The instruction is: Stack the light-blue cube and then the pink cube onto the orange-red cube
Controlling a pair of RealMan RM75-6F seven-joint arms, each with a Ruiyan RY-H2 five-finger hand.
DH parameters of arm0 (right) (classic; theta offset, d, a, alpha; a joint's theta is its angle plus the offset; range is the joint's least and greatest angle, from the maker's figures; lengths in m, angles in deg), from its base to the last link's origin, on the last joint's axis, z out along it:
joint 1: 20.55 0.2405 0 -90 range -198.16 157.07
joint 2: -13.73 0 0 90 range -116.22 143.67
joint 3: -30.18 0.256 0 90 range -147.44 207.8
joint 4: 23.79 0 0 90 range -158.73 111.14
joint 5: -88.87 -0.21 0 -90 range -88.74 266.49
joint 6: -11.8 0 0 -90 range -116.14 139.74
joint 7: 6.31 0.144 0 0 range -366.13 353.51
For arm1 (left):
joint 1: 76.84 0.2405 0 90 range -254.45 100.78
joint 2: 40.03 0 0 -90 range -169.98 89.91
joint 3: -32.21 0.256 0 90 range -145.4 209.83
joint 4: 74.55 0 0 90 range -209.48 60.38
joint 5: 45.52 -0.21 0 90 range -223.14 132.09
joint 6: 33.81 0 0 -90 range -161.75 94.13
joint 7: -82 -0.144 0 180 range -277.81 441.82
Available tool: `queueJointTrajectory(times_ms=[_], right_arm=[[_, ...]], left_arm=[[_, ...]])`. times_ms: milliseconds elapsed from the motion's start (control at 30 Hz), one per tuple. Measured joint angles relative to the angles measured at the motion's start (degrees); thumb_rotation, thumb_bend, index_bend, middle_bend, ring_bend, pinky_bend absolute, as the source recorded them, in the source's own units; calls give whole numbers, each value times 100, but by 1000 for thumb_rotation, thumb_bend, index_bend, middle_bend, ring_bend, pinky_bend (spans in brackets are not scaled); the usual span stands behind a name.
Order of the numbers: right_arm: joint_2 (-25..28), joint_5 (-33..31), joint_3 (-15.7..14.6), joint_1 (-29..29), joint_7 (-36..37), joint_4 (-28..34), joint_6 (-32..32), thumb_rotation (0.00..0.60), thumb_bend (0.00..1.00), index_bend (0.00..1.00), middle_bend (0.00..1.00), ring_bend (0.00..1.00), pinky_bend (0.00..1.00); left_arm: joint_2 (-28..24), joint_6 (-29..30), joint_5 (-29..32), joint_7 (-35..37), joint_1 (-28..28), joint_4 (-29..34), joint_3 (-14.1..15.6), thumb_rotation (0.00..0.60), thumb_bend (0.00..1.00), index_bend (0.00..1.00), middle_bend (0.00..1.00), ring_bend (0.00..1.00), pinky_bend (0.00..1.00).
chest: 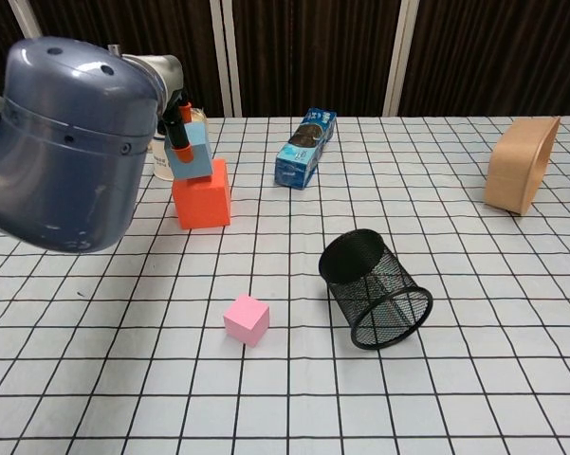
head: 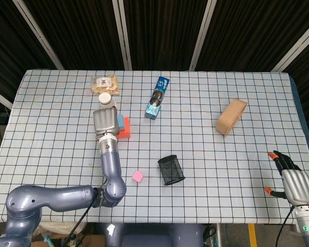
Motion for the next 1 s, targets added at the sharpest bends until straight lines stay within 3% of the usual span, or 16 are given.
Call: queueJointTrajectory(times_ms=[1000], right_arm=[[-6, -42, -13, 33, -33, 14, 100, 600, 138, 141, 106, 131, 334]], left_arm=[[95, -124, 20, -6, -79, -210, 53, 600, 307, 332, 833, 674, 702]])
